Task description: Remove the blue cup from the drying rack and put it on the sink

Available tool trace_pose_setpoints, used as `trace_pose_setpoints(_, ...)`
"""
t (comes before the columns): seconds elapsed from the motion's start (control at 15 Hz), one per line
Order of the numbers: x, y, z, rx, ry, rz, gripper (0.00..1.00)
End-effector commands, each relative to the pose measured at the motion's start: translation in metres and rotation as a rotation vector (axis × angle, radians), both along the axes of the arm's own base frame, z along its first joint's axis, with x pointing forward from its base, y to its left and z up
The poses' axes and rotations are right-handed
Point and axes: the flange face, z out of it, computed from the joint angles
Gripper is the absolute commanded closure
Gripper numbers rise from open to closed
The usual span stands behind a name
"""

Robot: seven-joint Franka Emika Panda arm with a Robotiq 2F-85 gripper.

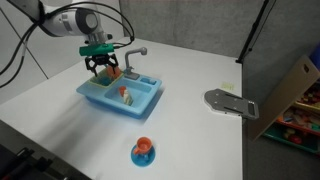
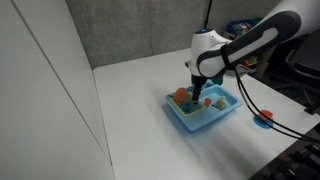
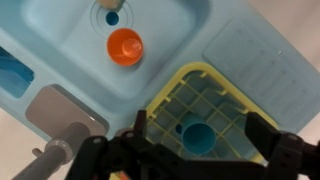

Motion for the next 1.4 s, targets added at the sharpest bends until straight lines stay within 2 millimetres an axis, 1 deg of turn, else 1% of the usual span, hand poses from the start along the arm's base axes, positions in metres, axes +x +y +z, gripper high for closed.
trace_pose_setpoints(0.0, 0.011, -0.001, -0.004, 0.053, -0.03, 0.094, 0.0)
trace_pose_setpoints(0.2, 0.01, 0.004, -0.009, 0.084, -0.062, 0.156, 0.0)
trace_pose_setpoints(0.47, 0.011, 0.011, -0.017, 0.108, -0.079, 0.192, 0.0)
trace_pose_setpoints(1.13, 0.01, 0.02, -0.035, 0.122, -0.076, 0.207, 0.0)
trace_pose_setpoints(1.2, 0.01, 0.021, -0.036, 0.123, -0.075, 0.208, 0.04)
trace_pose_setpoints(1.27, 0.01, 0.022, -0.037, 0.123, -0.073, 0.209, 0.11)
trace_pose_setpoints(1.33, 0.01, 0.024, -0.038, 0.124, -0.074, 0.21, 0.16)
